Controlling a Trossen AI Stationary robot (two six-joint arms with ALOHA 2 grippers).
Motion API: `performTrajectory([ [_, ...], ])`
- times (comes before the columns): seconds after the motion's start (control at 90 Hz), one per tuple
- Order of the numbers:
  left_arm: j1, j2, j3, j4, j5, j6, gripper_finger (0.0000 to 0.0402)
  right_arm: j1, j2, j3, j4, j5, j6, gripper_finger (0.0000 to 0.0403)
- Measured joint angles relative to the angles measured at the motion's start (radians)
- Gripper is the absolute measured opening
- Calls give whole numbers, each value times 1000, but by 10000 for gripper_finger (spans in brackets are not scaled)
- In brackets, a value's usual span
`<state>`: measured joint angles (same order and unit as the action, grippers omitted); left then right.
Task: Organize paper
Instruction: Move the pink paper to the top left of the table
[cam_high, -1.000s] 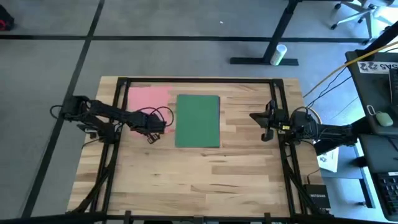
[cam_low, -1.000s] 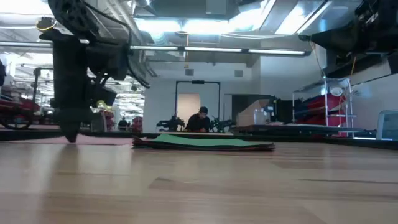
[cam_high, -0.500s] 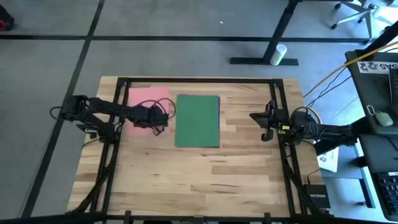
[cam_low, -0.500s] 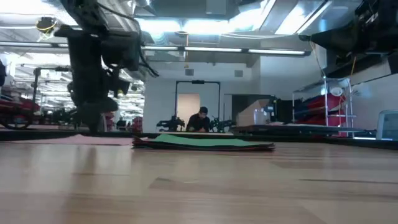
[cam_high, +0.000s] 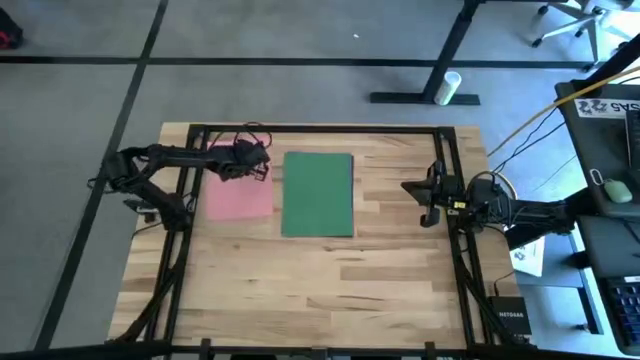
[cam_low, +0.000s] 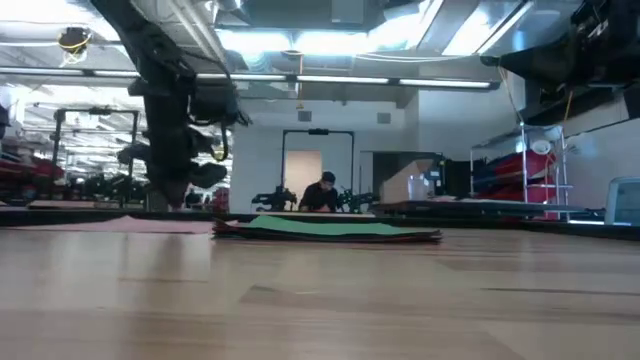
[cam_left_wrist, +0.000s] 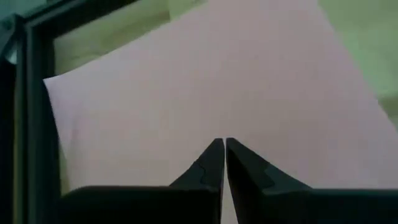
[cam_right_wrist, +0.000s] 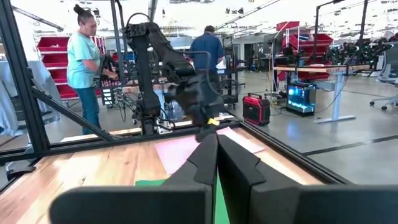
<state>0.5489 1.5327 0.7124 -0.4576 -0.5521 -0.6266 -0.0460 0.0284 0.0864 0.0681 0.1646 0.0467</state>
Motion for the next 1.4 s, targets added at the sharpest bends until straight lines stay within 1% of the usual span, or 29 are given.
performTrajectory([
  [0.133, 5, 72, 0, 99, 48, 61, 0, 0, 0, 0, -2, 0, 0, 1],
  [0.222, -7, 103, 1, 150, 45, 86, 0, 0, 0, 0, -4, 0, 0, 1],
  [0.433, -17, 105, 2, 161, 42, 120, 0, 0, 0, 0, -5, 0, 0, 1],
  [0.544, -18, 94, 13, 132, 58, 164, 0, 0, 0, 0, -5, 0, 0, 1],
  [0.667, -19, 68, 61, 51, 64, 205, 0, 0, 0, 0, -5, 0, 0, 1],
  [0.889, -30, -32, 156, -89, 40, 276, 0, 0, 0, 0, -5, 0, 0, 1],
  [0.944, -52, -62, 173, -134, 73, 312, 0, 0, 0, 0, -8, 0, 0, 1],
  [1.056, -138, -102, 179, -194, 219, 376, 0, 0, 0, 0, -13, 0, 0, 1],
  [1.111, -193, -106, 179, -214, 262, 392, 0, 0, 0, 0, -15, 0, 0, 1],
  [1.278, -336, -79, 175, -243, 267, 344, 0, 0, 0, 0, -18, 0, 2, 1],
  [1.4, -412, -65, 136, -252, 267, 276, 0, 0, 0, 0, -19, 0, 6, 1],
])
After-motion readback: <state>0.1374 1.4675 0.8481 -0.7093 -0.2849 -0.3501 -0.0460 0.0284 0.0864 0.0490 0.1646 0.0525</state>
